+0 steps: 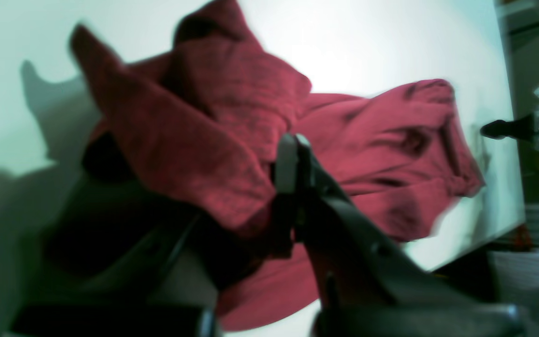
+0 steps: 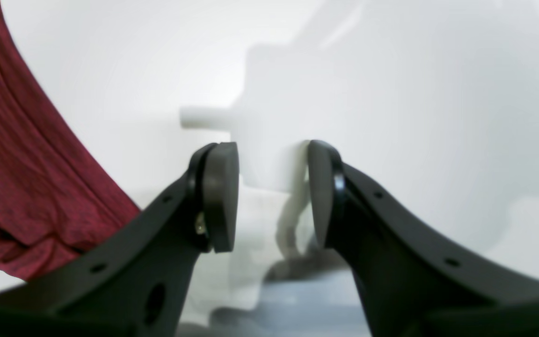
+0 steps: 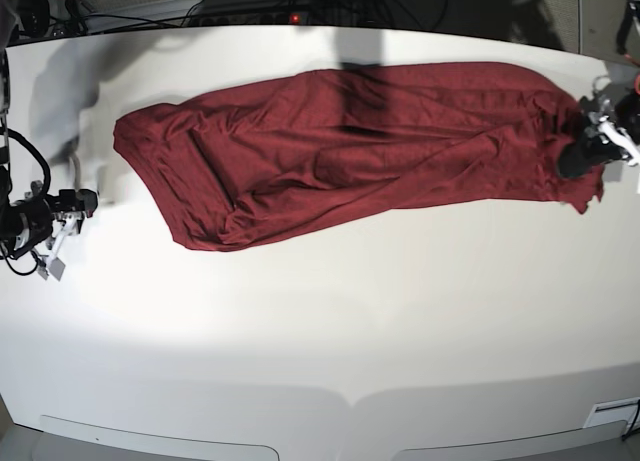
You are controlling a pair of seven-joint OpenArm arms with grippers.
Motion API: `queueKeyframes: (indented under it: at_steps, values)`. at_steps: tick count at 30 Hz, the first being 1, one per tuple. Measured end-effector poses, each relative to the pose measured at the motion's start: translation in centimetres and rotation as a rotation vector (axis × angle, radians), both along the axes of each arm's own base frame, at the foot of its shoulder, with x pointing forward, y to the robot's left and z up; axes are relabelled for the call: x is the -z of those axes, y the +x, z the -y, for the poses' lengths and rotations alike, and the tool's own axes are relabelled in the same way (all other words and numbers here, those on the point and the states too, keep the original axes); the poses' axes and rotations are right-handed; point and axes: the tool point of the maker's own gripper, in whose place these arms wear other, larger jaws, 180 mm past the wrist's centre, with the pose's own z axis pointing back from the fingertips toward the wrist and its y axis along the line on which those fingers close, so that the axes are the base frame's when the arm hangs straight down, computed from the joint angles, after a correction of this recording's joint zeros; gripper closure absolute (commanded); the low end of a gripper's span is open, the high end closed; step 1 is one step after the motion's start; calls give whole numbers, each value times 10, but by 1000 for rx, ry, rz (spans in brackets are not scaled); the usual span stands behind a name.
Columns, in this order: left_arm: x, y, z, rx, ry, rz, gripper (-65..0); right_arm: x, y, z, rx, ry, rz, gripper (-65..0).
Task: Fold the T-shirt properly
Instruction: 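Grasp the shirt end with the left gripper and pull it inward, then fold the held shirt end with the left gripper toward the strip's middle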
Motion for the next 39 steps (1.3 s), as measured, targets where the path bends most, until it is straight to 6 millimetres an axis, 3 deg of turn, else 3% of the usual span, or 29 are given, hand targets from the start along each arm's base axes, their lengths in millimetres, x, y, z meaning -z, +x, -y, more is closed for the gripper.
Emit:
queueKeyframes:
  at_steps: [5, 10, 16, 23, 25, 26, 28, 30, 33, 39]
  values:
    - [-12, -8, 80, 36, -141, 36, 0, 0, 1, -1, 0, 3, 6, -250]
    - [-28, -1, 140, 92, -251, 101, 0, 0, 2, -2, 0, 4, 9, -250]
    - [-13, 5, 211, 188, -196, 61, 0, 0, 2, -2, 1, 5, 9, -250]
    - [4, 7, 248, 303, -18, 33, 0, 0, 2, -2, 0, 4, 8, -250]
    - [1, 8, 257, 326, -14, 57, 0, 0, 2, -2, 1, 5, 9, -250]
    - [-3, 11, 260, 322, -21, 77, -48, 0, 2, -2, 1, 5, 9, -250]
    - [-14, 22, 262, 307, -41, 126, -224, 0, 2, -2, 0, 4, 8, -250]
    - [-28, 29, 265, 299, -100, 153, -316, 0, 2, -2, 0, 4, 8, -250]
    - [-37, 33, 269, 316, -130, 160, -320, 0, 2, -2, 0, 5, 9, -250]
    - [-34, 33, 268, 355, -97, 137, -320, 0, 2, -2, 0, 5, 9, -250]
